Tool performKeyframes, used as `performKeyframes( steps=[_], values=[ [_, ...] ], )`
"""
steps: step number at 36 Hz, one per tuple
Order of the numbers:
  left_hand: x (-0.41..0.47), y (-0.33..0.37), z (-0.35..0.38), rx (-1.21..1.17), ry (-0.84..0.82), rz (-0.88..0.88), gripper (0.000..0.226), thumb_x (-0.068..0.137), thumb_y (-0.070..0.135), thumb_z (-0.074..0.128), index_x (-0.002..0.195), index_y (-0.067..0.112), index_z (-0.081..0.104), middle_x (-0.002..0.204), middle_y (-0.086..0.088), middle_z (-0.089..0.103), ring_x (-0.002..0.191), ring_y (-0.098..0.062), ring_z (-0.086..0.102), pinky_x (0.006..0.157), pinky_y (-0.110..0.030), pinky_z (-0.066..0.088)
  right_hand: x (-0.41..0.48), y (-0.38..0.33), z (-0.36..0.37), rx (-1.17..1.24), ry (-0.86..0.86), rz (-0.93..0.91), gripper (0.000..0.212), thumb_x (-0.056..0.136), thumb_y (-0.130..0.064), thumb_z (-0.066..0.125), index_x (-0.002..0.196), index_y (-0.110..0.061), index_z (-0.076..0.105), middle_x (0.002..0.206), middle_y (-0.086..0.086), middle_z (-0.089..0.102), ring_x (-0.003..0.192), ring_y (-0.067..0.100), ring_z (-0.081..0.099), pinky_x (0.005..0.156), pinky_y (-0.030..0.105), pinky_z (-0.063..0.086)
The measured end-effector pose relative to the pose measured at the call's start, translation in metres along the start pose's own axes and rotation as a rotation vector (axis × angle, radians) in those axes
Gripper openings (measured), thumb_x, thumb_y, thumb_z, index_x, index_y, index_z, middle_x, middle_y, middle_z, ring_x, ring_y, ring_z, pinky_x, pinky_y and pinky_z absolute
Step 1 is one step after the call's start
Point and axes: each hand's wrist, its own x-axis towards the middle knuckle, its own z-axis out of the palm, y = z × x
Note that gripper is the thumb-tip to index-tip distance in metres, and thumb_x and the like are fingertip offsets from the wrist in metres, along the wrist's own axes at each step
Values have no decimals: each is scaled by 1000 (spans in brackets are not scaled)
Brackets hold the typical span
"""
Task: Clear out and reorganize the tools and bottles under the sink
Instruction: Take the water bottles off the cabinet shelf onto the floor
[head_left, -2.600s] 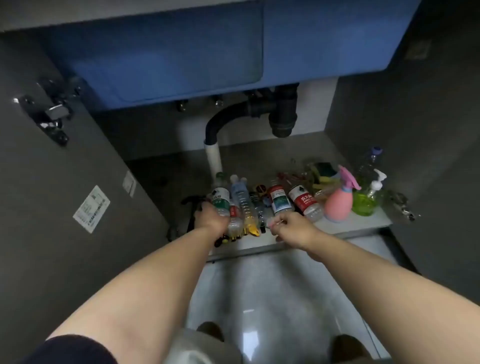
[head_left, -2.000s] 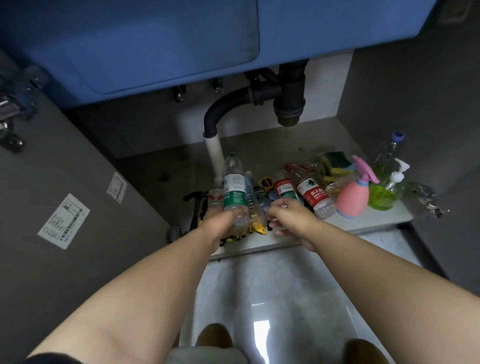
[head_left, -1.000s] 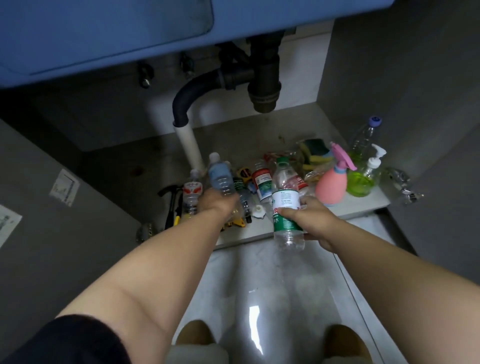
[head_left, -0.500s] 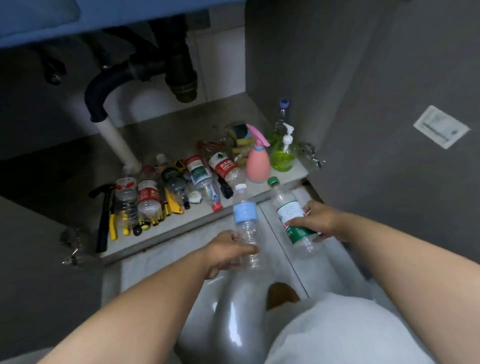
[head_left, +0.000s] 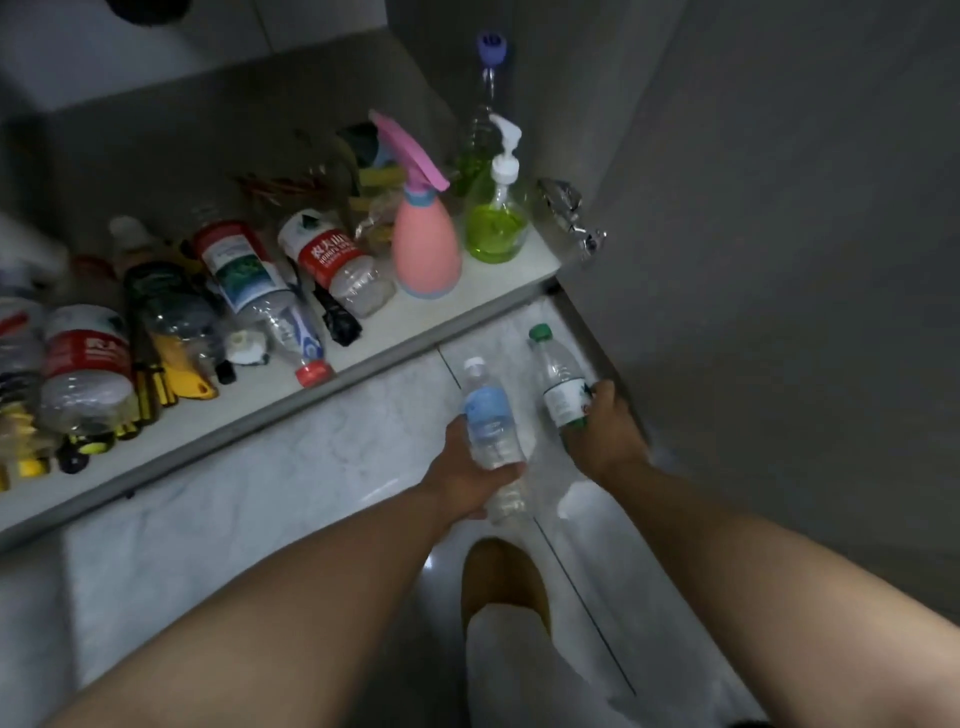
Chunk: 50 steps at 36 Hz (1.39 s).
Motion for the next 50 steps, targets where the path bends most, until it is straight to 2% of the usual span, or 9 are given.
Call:
performKeyframes(
  steps=[9, 14, 18, 23, 28, 34, 38, 42, 50],
  values=[
    [40, -15, 17, -48, 110, -68, 96, 81, 31, 84, 153, 29, 20, 129, -3, 57, 113, -29, 62, 96, -51, 56, -30, 20, 42, -93, 313, 84, 72, 84, -38, 70, 143, -19, 33, 144, 11, 37, 135, 32, 39, 110, 52, 36],
    [57, -13, 28, -38, 120, -47, 101, 82, 25, 83, 157, 26, 15, 140, -9, 54, 122, -35, 58, 101, -54, 51, -14, 41, 43, 367, 141, 413, 84, 83, -50, 73, 147, -19, 27, 142, 18, 39, 117, 41, 57, 94, 47, 51],
    [68, -5, 37, -182, 79, -77, 95, 88, 8, 75, 157, 34, 15, 134, -7, 53, 119, -35, 60, 94, -59, 55, -3, 39, 42, 919, 28, 540, 48, 93, -28, 69, 130, -22, 38, 112, 16, 63, 78, 25, 69, 66, 35, 59],
    [77, 10, 38, -286, -8, -98, 87, 93, 7, 68, 155, 46, 21, 134, 2, 51, 120, -23, 57, 96, -46, 55, 14, 29, 40, 1095, 89, 561, 42, 96, -13, 64, 129, -19, 39, 107, 11, 60, 75, 21, 67, 74, 36, 61],
    [83, 27, 37, -325, -82, -59, 84, 93, 4, 68, 158, 38, 27, 144, 10, 48, 119, -13, 56, 97, -35, 51, 22, 27, 37, 1167, 183, 452, 56, 93, -5, 63, 142, -8, 39, 92, 10, 64, 74, 19, 63, 74, 35, 56],
    [75, 31, 35, -227, -122, -27, 74, 92, 8, 70, 155, 33, 38, 159, 6, 38, 134, -16, 50, 98, -33, 50, 13, 35, 36, 1023, 178, 525, 57, 90, -17, 66, 142, -10, 41, 129, 14, 60, 115, 30, 61, 103, 49, 50],
    [49, 31, 10, -27, -123, -11, 59, 95, 11, 67, 150, 25, 48, 150, 0, 50, 122, -15, 56, 93, -30, 52, -4, 24, 32, 834, -97, 599, 33, 94, -10, 56, 124, 2, 55, 112, 22, 66, 89, 30, 67, 84, 45, 59],
    [13, 38, -43, 301, -94, 57, 38, 98, 13, 62, 135, 16, 62, 131, -6, 62, 101, -13, 60, 69, -12, 48, -24, -14, 21, 696, -523, 415, 23, 95, -17, 60, 112, -3, 66, 103, 15, 71, 87, 26, 70, 74, 33, 56],
    [-61, 49, -170, 605, 167, 195, 24, 96, 0, 53, 114, 6, 69, 110, -11, 70, 104, -29, 67, 93, -31, 53, -46, -131, -7, 474, -604, -123, 9, 93, -19, 62, 101, -16, 65, 102, 11, 72, 78, 19, 70, 68, 27, 52]
  ],
)
